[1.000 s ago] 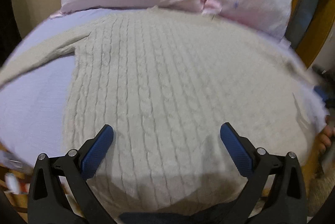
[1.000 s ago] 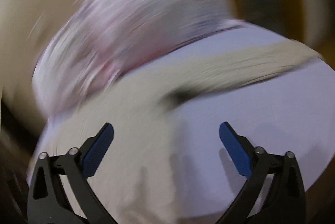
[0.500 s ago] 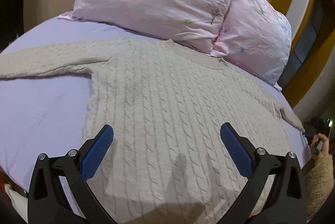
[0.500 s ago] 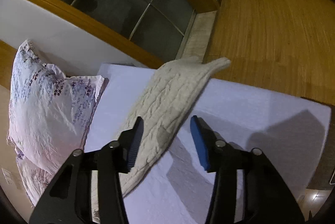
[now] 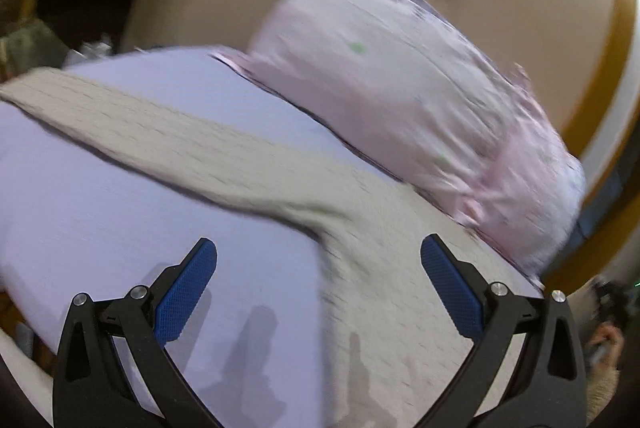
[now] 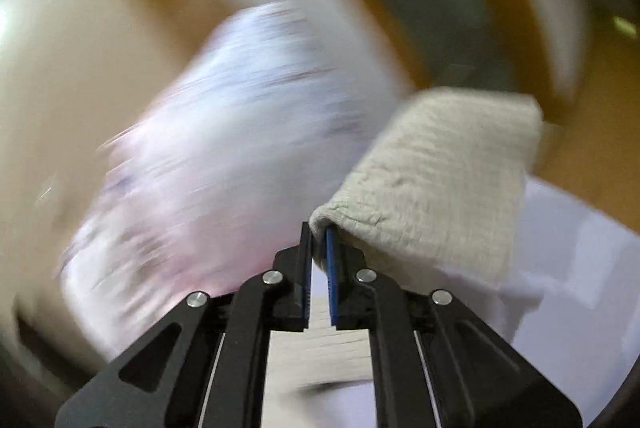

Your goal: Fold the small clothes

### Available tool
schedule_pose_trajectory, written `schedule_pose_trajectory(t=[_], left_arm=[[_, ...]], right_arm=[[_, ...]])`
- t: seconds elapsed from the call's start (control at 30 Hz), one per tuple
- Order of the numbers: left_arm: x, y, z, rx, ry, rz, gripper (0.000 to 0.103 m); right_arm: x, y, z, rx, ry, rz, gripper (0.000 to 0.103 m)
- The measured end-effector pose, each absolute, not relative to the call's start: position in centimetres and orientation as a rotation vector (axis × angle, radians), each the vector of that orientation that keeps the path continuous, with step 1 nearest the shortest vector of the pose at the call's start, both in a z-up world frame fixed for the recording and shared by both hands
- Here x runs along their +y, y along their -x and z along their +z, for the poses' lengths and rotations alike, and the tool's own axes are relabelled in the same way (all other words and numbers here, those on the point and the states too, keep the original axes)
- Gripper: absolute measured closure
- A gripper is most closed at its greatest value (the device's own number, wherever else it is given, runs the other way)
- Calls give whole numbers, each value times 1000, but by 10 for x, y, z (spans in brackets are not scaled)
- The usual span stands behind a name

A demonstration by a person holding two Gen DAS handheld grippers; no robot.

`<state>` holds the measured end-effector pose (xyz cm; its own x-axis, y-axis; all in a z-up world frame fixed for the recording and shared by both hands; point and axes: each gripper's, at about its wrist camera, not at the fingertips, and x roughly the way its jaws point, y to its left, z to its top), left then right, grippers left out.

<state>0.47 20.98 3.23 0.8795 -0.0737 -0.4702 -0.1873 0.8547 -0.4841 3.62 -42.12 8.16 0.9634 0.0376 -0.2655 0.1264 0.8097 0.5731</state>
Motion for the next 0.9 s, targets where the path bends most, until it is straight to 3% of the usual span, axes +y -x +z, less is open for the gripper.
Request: schedule_pose_trajectory(t=[0.13,0.2,0.33,0.4,0.47,0.6,0.77,0.87,0.9], left_arm=[[238,-5,35,487,591,148,1],[258,-5,31,493,677,180,1],[302,0,15,490,860,215,7],[320,1,9,494,903,242,13],[334,1,4,494,926,271,23],[365,-3,2,482,992,321,28],[394,-5,-4,478,1109,422,45],[405,-12,-8,495,1129,464,59],[409,-12,-12,489,1157,468,68]], right_arm=[[-275,-82,104,346,-511,354,96],[-205,-106,93,474,-444,523,89],[-130,-113,67,627,-374,680,49],[-134,-105,65,594,-361,665,39],[-147,-105,65,582,-354,628,36],[-176,-111,59,586,-387,550,31],[-208,-103,52,584,-410,485,28],[-218,-103,49,584,-423,482,27],[-221,-101,48,583,-430,485,27]])
